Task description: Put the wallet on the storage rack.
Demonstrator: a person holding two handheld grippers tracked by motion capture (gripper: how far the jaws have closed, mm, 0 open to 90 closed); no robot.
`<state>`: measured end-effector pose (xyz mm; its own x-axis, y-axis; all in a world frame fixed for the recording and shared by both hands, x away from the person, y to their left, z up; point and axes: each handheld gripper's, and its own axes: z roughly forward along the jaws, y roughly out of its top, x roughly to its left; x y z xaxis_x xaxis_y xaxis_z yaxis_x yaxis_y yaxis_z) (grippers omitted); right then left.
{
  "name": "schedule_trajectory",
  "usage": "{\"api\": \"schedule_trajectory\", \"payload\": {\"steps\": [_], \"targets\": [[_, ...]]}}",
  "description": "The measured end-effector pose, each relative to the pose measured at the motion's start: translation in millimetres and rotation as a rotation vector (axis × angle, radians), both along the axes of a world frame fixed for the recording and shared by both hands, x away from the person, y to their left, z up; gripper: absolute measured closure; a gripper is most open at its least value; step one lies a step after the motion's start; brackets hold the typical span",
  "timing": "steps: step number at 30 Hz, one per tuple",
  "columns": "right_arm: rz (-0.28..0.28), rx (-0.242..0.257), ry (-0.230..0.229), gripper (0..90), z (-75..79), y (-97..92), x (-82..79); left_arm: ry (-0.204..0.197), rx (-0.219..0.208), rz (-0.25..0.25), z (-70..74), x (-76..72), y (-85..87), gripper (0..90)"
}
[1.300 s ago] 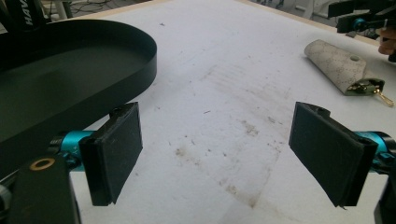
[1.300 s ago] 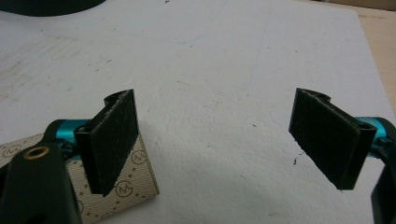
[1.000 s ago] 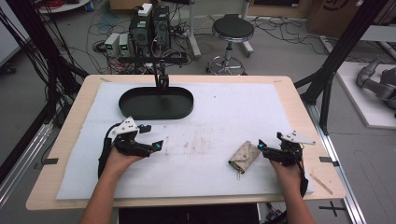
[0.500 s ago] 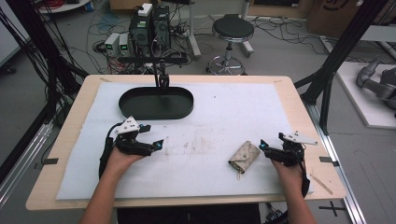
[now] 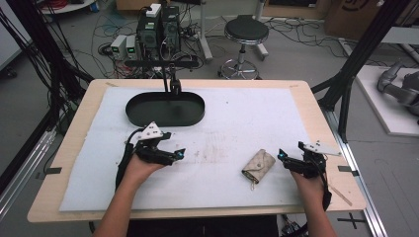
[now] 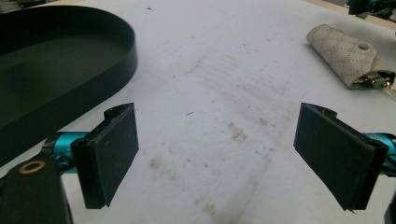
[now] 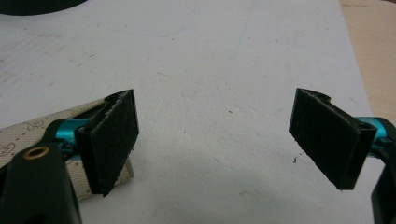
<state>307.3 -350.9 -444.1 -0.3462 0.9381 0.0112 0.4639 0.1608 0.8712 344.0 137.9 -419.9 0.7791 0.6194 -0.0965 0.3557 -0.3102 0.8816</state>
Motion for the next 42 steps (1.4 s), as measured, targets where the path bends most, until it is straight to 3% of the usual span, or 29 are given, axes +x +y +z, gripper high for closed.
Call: {"api": "schedule_trajectory", "payload": {"steps": [6, 12, 20, 24, 34, 42], "targets": [[-0.015, -0.005, -0.007, 16.2, 1.8, -4.9, -10.2, 0.012, 0.035, -0.046, 0.5, 5.3, -29.4, 13.9], [-0.065, 0.009, -0.011, 16.2, 2.6, -20.2, -25.1, 0.019, 0.061, -0.084, 4.5, 7.4, -59.4, 13.9], [-0.12, 0.022, -0.01, 16.2, 2.8, -37.4, -42.3, 0.022, 0.095, -0.174, 6.9, 7.5, -111.4, 13.9], [-0.137, 0.029, -0.013, 16.2, 2.4, -44.4, -48.0, 0.045, 0.107, -0.201, 2.4, 6.4, -137.7, 13.8], [-0.149, 0.04, -0.022, 16.2, 1.8, -49.3, -53.2, 0.087, 0.148, -0.284, -10.2, 1.5, -198.5, 13.8], [-0.156, 0.043, -0.02, 16.2, 1.6, -52.1, -54.4, 0.105, 0.147, -0.316, -16.8, -2.6, -224.6, 13.8]]}}
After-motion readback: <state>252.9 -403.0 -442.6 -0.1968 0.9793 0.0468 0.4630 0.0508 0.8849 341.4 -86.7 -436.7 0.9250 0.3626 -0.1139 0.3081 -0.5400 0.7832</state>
